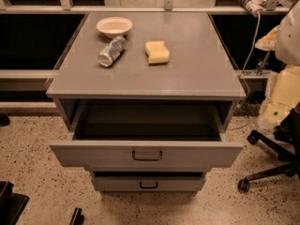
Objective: Close top drawer
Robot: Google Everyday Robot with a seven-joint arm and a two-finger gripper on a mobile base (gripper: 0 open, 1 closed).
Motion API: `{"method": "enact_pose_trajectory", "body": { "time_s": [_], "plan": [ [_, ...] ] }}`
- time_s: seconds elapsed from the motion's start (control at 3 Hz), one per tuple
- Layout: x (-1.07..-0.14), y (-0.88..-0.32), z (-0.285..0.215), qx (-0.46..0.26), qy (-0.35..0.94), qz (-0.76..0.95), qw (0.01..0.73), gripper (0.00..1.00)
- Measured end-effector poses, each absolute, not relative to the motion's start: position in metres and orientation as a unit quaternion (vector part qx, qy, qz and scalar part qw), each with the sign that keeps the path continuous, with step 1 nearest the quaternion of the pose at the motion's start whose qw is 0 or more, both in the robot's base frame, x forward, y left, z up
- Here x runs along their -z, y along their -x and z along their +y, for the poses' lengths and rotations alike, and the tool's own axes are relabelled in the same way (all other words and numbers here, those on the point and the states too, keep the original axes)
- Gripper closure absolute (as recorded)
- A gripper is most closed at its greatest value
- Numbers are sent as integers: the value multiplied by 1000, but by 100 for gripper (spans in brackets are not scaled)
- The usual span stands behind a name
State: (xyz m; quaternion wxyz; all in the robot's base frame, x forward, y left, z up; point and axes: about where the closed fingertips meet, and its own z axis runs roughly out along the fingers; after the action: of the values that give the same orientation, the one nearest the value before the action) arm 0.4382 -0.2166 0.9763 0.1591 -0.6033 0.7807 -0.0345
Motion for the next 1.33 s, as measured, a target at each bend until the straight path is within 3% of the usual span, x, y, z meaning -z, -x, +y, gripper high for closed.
{"method": "enact_pose_trajectory", "body": {
  "time_s": [0.67,1.33],
  "plan": [
    [-965,-431,-217,15,600,780,177,0],
    [-814,-398,-205,-188,523,807,200,0]
  ]
}}
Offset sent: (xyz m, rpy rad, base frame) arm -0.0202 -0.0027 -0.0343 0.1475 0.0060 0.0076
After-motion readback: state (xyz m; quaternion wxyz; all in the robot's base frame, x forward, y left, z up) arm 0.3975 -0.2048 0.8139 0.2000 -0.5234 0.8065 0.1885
